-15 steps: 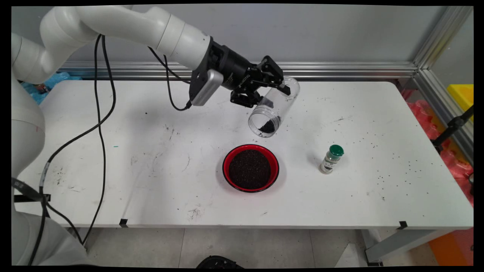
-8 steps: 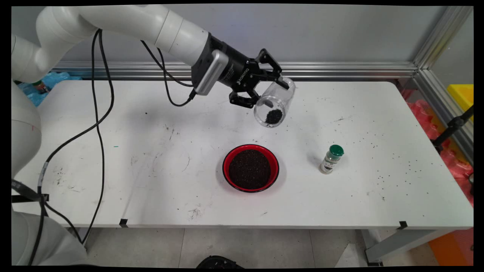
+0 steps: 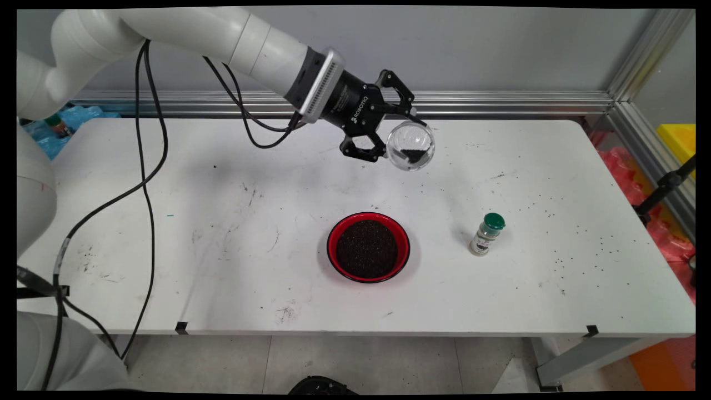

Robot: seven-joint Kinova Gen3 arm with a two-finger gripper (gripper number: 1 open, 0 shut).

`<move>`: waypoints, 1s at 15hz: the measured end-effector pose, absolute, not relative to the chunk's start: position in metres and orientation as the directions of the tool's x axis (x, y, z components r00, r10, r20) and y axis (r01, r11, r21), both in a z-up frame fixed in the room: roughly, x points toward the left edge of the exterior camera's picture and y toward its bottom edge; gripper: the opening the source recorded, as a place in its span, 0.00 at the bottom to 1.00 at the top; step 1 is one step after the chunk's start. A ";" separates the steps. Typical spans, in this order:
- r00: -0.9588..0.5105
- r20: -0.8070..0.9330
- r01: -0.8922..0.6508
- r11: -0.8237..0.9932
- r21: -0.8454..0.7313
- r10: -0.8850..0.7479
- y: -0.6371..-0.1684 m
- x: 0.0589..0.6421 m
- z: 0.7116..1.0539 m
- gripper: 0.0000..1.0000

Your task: Pour the black seasoning powder in the red bowl

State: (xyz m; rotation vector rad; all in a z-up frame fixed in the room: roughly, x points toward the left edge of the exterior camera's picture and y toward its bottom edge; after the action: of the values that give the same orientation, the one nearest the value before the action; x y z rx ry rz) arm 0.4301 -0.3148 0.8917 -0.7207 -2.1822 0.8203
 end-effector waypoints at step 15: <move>-0.647 0.708 -0.099 0.891 -0.444 0.281 -0.345 0.411 0.873 0.00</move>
State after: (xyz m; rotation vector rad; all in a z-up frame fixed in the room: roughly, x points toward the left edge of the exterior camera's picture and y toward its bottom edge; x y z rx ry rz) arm 0.4112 -0.3448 0.8732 -0.1305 -2.2050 0.5725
